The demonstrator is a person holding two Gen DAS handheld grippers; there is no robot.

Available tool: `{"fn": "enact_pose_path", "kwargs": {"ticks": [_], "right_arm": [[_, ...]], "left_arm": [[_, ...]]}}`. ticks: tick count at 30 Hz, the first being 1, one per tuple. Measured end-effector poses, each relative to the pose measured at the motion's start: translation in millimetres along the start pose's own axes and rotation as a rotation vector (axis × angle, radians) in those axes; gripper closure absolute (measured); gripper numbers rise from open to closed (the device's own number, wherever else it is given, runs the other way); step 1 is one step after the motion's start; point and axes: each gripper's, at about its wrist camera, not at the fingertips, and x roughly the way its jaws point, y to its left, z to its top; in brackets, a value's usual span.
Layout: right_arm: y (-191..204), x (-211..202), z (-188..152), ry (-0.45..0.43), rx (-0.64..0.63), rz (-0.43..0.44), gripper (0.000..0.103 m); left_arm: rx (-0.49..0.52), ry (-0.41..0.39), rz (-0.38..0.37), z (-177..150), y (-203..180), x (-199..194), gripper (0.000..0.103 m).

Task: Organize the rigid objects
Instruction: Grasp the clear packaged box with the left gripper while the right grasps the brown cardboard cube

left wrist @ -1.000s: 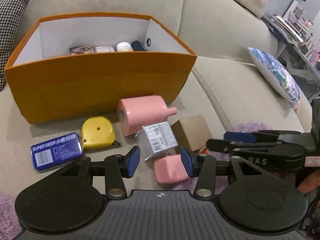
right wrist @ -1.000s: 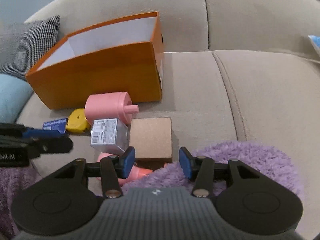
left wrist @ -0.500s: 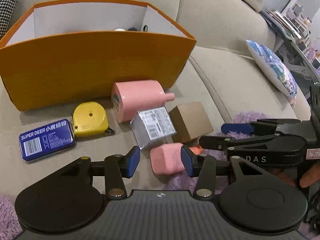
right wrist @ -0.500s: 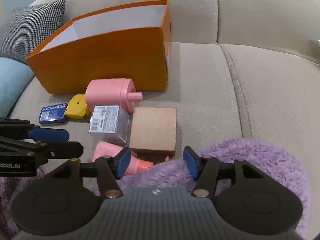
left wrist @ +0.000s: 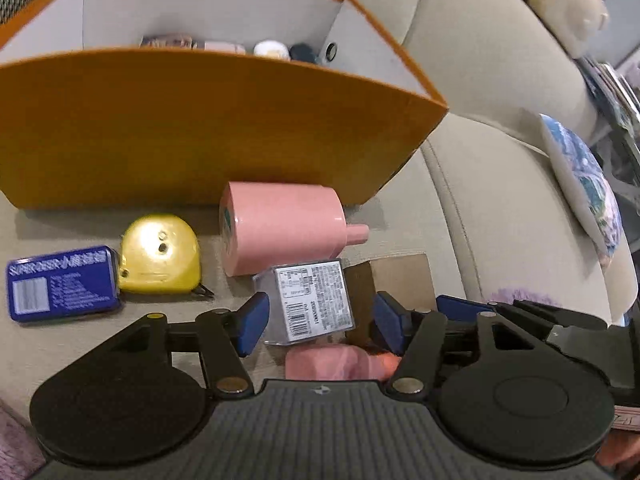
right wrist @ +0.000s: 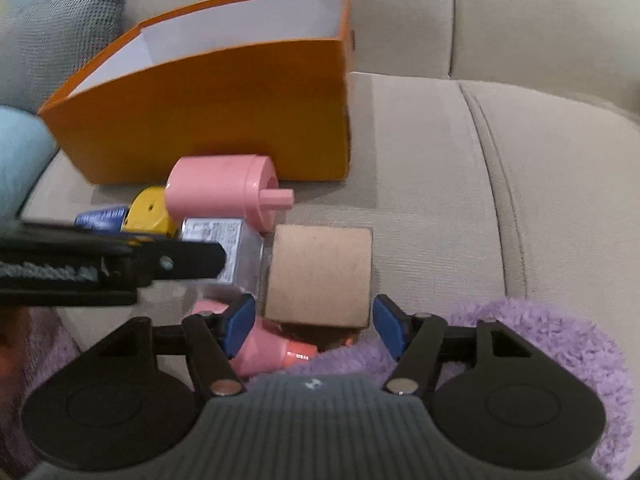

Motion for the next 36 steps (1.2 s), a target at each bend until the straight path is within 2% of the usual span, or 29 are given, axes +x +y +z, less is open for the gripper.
{"fn": "enact_pose_path", "kwargs": {"ticks": [6,9,13,21,27,30,36], "right_arm": [[-3,13,8,0.018,0.037,0.014,0.038],[-6,16,10,0.022,0.057,0.024,0.038],[-7,22,13,0.029,0.078,0.029,0.037],[-5,23,14,0.029,0.07,0.021,0.04],[-2,21,12,0.029,0.072,0.014,0.04],[-1,25,16,0.053,0.07,0.019,0.038],[1,29,21,0.076,0.07,0.026,0.032]], "left_arm": [[-0.046,0.026,0.055,7,-2,13,0.032],[-0.053,0.038,0.083,8,-1,20,0.036],[-0.073,0.035,0.062,7,4,21,0.043],[-0.087,0.026,0.078,-1,18,3,0.045],[-0.085,0.029,0.128,-12,37,-19,0.046],[-0.091,0.031,0.15,-15,47,-25,0.046],[-0.109,0.042,0.137,-25,67,-31,0.045]]}}
